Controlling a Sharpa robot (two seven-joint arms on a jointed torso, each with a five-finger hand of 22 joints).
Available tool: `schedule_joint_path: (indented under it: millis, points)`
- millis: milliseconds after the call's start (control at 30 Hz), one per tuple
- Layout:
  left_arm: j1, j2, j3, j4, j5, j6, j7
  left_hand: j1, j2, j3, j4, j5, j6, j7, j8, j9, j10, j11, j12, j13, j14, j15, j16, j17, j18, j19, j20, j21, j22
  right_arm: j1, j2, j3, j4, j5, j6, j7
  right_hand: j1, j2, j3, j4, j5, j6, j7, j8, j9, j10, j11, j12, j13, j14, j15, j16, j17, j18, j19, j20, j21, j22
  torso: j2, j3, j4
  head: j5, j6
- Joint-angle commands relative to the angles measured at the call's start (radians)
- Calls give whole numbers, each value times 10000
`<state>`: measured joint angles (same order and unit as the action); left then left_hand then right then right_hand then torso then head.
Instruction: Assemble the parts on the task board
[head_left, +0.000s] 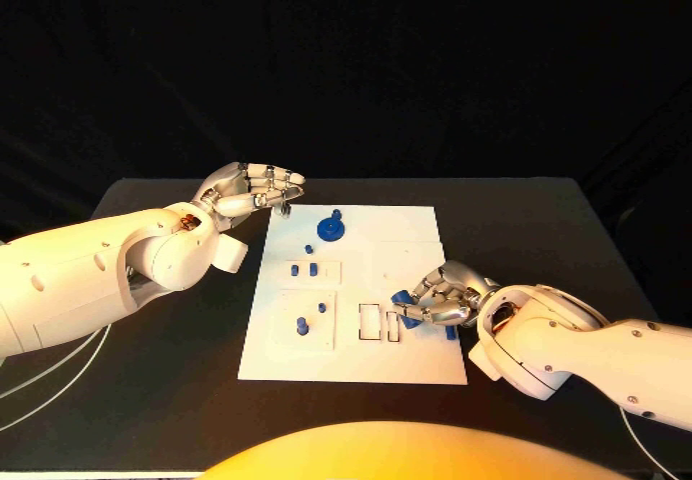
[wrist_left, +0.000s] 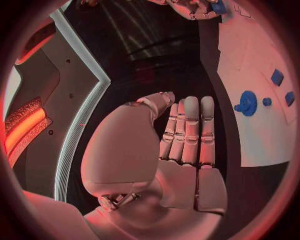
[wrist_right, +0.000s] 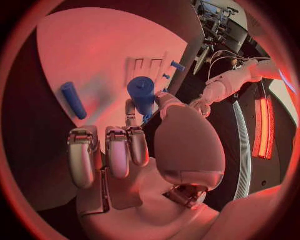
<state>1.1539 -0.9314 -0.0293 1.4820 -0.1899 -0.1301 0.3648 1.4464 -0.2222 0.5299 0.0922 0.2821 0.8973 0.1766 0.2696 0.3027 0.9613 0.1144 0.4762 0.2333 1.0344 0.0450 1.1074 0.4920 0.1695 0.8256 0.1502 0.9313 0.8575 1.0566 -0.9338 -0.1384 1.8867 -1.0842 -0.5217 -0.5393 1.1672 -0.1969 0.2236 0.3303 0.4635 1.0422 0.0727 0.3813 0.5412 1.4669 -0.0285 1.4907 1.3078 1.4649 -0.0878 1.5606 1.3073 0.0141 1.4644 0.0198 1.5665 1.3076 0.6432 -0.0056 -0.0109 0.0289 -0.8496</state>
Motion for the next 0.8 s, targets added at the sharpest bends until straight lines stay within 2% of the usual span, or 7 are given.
schedule_joint_path:
  millis: [33, 133, 233, 433, 633, 800]
  points:
    - [3, 34, 7, 25, 55, 117, 79, 16, 60, 11, -68, 58, -1, -9, 29, 3, -43, -11, 39, -9, -64, 6, -27, -16, 134, -33, 2, -3, 10, 23, 314, -13, -98, 784, 341, 220, -295, 67, 451, -382, -89, 366, -357, 513, 197, 685, -58, 70, 2095, 1020, -68, 34, 2452, -141, 1064, -69, 43, 2632, 14, 1, 9, -3, -8]
    - [3, 39, 7, 39, 55, 123, 79, 17, 67, 15, -69, 59, 9, -12, 35, 5, -43, -13, 41, -10, -65, 4, -27, -17, 134, -34, 1, -1, 13, 30, 568, -31, -226, 861, 555, 168, -566, 167, 499, -388, -176, 408, -378, 586, 224, 759, -71, 215, 2209, 1018, -77, 30, 2443, -141, 1064, -74, 43, 2632, 21, 4, 17, 23, -17]
    - [3, 41, 7, 49, 55, 132, 77, 17, 67, 15, -69, 59, 9, -12, 35, 5, -43, -13, 41, -10, -65, 4, -27, -17, 134, -34, 1, -1, 13, 31, 847, -52, -402, 850, 711, 82, -663, 175, 544, -407, -481, 415, -399, 650, 249, 773, -91, 234, 2230, 1020, -93, 33, 2450, -141, 1064, -86, 43, 2632, 16, 3, 14, 39, -29]
    - [3, 38, 7, 60, 58, 146, 68, 18, 76, 20, -72, 60, 20, -15, 40, 6, -43, -16, 42, -11, -66, 2, -27, -17, 135, -35, -1, 2, 16, 10, 1303, -82, -750, 330, 689, -87, -657, 179, 568, -419, -549, 418, -409, 670, 257, 785, -97, 258, 2249, 1017, -98, 27, 2436, -141, 1064, -90, 43, 2632, 20, 4, 17, 63, -48]
    - [3, 30, 6, 67, 59, 150, 59, 18, 76, 20, -72, 60, 20, -15, 40, 6, -43, -16, 42, -11, -66, 2, -27, -17, 135, -35, -1, 2, 16, 2, 1512, -89, -989, -107, 796, -224, -643, 145, 578, -432, -609, 410, -413, 684, 264, 784, -101, 255, 2249, 1018, -103, 28, 2440, -141, 1064, -94, 43, 2632, 14, 1, 5, 88, -23]
    - [3, 24, 6, 70, 60, 151, 53, 18, 76, 20, -72, 60, 20, -15, 40, 6, -43, -16, 42, -11, -66, 2, -27, -17, 135, -35, -1, 2, 16, -3, 1640, -99, -1104, -429, 959, -360, -686, 76, 561, -414, -746, 386, -402, 704, 270, 772, -96, 225, 2233, 1009, -103, 13, 2401, -141, 1064, -97, 43, 2632, 21, 7, -1, 101, -53]
